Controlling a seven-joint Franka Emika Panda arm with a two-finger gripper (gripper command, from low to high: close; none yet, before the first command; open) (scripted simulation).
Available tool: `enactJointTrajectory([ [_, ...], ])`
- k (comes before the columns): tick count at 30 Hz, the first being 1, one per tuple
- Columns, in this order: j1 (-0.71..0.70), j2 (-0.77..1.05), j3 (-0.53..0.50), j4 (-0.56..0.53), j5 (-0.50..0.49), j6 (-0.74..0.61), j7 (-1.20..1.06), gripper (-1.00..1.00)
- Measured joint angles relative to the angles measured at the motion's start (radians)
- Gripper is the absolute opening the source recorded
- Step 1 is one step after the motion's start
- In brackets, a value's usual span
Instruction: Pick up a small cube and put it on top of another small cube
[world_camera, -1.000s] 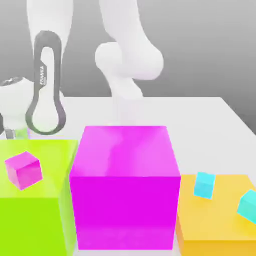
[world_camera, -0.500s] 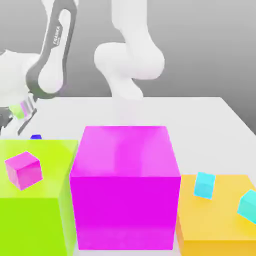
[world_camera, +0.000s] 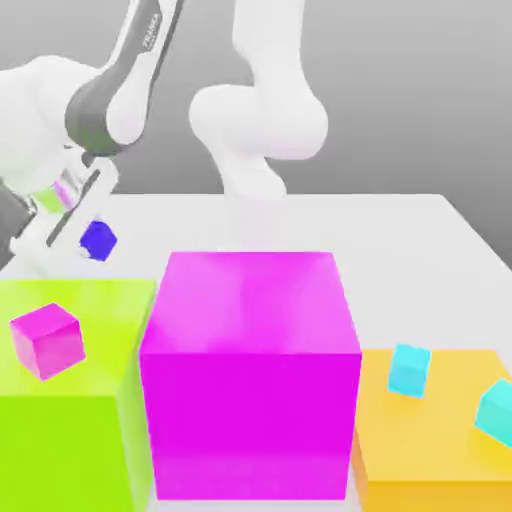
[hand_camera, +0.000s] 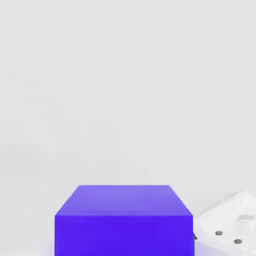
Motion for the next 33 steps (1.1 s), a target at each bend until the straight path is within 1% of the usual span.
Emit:
enactJointTrajectory([
  [9, 0.303, 0.031, 0.312, 0.284, -0.134, 0.032, -0.181, -1.00],
  [14, 0.435, 0.046, 0.453, 0.395, -0.188, 0.051, -0.261, -1.00],
  [16, 0.481, 0.057, 0.499, 0.432, -0.186, 0.077, -0.318, -1.00],
  [18, 0.530, 0.070, 0.533, 0.460, -0.156, 0.127, -0.404, -1.00],
  [21, 0.576, 0.081, 0.555, 0.465, -0.090, 0.194, -0.513, -1.00],
  [33, 0.724, 0.165, 0.592, 0.425, 0.191, 0.391, -0.918, -1.00],
])
